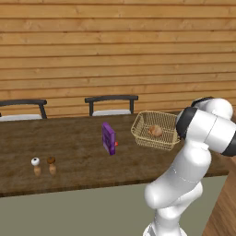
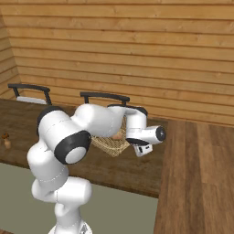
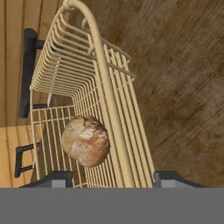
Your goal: Open the cabinet, pick up the bread from the cabinet and place it in the basket. Then move the basket to the dining counter.
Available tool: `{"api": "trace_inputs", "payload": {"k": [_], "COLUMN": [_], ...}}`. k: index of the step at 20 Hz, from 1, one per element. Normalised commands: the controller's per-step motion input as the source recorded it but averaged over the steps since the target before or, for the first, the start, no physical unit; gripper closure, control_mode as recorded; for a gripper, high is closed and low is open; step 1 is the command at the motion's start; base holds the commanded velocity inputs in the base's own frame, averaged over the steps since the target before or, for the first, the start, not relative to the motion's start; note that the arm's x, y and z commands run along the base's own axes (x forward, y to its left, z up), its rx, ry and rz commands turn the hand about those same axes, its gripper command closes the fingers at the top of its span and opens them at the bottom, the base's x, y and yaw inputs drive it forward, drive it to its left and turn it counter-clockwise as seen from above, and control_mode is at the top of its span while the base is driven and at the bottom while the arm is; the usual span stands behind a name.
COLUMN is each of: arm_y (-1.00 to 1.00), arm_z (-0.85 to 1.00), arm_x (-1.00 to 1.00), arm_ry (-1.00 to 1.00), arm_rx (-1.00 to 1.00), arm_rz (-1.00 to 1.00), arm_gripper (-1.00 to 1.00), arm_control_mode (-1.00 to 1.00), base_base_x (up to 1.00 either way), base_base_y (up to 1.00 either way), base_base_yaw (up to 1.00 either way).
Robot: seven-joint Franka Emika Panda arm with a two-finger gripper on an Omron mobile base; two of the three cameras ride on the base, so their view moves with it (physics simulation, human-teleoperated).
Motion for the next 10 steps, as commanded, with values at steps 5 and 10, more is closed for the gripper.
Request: {"api": "trace_inputs", "payload": {"k": [5,10], "arm_y": [0.00,0.02], "arm_z": [0.31,0.61], "arm_x": [-0.33,-0.68], "arm_ry": [-0.08,-0.23], "arm_rx": [0.00,0.00], "arm_rz": [0.00,0.00], "arm_gripper": [-1.00,-1.00], "arm_control_mode": [-1.00,-1.00], "base_base_x": [0.00,0.00], "base_base_y": [0.00,0.00], "base_base_yaw": [0.00,0.00]}}
